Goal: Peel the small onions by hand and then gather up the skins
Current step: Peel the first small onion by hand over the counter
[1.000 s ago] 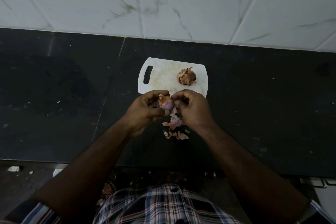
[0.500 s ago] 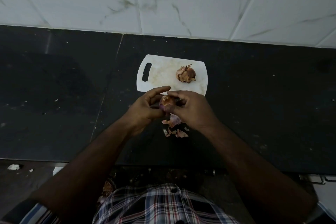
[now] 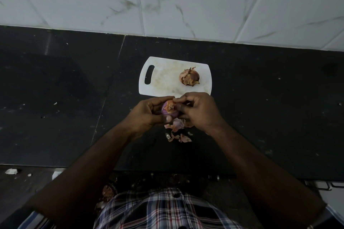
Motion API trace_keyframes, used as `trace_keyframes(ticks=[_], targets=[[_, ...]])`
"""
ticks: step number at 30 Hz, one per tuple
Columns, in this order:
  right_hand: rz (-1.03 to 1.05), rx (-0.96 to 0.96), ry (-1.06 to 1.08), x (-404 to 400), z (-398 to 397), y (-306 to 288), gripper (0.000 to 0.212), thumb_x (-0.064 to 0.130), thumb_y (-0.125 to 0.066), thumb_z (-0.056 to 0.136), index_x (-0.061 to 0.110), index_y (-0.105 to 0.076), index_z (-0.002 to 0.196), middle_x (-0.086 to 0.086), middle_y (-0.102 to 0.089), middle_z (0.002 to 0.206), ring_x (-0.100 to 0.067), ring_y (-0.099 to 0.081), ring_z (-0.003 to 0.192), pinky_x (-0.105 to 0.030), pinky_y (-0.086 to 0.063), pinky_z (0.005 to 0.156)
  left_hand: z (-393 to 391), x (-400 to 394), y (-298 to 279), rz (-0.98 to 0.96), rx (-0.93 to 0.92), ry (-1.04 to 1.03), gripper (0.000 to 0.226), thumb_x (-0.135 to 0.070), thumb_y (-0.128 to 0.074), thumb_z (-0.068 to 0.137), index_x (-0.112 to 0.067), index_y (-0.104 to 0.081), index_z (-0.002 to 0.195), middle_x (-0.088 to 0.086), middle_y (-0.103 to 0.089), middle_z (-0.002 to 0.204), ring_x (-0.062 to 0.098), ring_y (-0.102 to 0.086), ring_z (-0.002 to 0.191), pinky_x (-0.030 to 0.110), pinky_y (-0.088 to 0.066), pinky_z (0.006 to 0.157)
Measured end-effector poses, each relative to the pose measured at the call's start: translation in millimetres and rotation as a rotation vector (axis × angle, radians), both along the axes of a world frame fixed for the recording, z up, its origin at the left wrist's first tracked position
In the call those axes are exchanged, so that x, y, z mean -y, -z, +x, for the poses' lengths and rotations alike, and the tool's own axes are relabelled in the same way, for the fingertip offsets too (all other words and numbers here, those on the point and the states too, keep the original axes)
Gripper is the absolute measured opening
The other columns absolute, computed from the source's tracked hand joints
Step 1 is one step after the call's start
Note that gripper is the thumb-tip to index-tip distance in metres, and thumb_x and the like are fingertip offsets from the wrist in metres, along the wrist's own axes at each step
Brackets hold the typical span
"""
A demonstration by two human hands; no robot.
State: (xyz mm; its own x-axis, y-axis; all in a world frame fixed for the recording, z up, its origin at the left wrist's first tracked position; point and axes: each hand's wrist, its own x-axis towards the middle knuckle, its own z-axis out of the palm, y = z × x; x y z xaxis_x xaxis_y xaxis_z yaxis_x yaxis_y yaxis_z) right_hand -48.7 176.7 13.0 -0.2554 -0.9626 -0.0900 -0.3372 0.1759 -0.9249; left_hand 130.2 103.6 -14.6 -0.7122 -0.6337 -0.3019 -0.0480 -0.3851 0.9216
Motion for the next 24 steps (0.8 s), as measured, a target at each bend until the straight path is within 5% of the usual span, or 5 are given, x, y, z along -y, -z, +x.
trace_keyframes(ticks=[4,8,15,20,24], targets=[[0.013,0.075,-0.063,1,-6,-1,0.019,0.016,-0.072,0.089,0.028,-0.075,0.104,0.007,-0.073,0.105,-0.012,-0.071,0.098,-0.037,-0.06,0.085,-1,1,0,0.002,-0.02,-0.007,0.065,0.011,-0.07,0.076,-0.006,-0.056,0.138,0.017,-0.068,0.126,0.034,-0.065,0.117,0.046,-0.056,0.097],[-0.067,-0.142,-0.102,-2,0,-1,0.039,0.02,-0.082,0.079,0.02,-0.073,0.117,0.008,-0.068,0.111,0.001,-0.061,0.105,-0.017,-0.049,0.094,-2,6,1,-0.026,0.001,0.008,0.065,0.017,-0.066,0.081,-0.006,-0.055,0.14,0.015,-0.068,0.127,0.033,-0.065,0.119,0.046,-0.055,0.098],[-0.068,0.176,0.02,-1,-5,4,0.021,0.006,-0.078,0.079,0.021,-0.077,0.094,0.004,-0.075,0.093,-0.014,-0.073,0.088,-0.031,-0.061,0.076,0,7,-1,0.025,-0.042,0.035,0.067,0.02,-0.063,0.08,-0.01,-0.055,0.139,0.015,-0.067,0.129,0.028,-0.067,0.115,0.034,-0.058,0.091],[-0.049,0.172,0.065,-2,-5,8,0.022,-0.002,-0.073,0.083,0.02,-0.075,0.085,-0.005,-0.075,0.084,-0.022,-0.073,0.071,-0.033,-0.062,0.065,5,4,2,0.113,-0.074,0.066,0.063,0.018,-0.064,0.08,-0.007,-0.055,0.137,0.017,-0.067,0.128,0.029,-0.067,0.113,0.038,-0.058,0.094],[0.042,0.066,0.11,-4,-13,19,0.018,-0.001,-0.07,0.087,0.016,-0.073,0.087,-0.008,-0.074,0.08,-0.029,-0.073,0.069,-0.047,-0.063,0.063,7,3,2,0.173,-0.125,0.049,0.056,0.016,-0.066,0.079,-0.002,-0.053,0.13,0.017,-0.068,0.122,0.028,-0.069,0.108,0.039,-0.058,0.093]])
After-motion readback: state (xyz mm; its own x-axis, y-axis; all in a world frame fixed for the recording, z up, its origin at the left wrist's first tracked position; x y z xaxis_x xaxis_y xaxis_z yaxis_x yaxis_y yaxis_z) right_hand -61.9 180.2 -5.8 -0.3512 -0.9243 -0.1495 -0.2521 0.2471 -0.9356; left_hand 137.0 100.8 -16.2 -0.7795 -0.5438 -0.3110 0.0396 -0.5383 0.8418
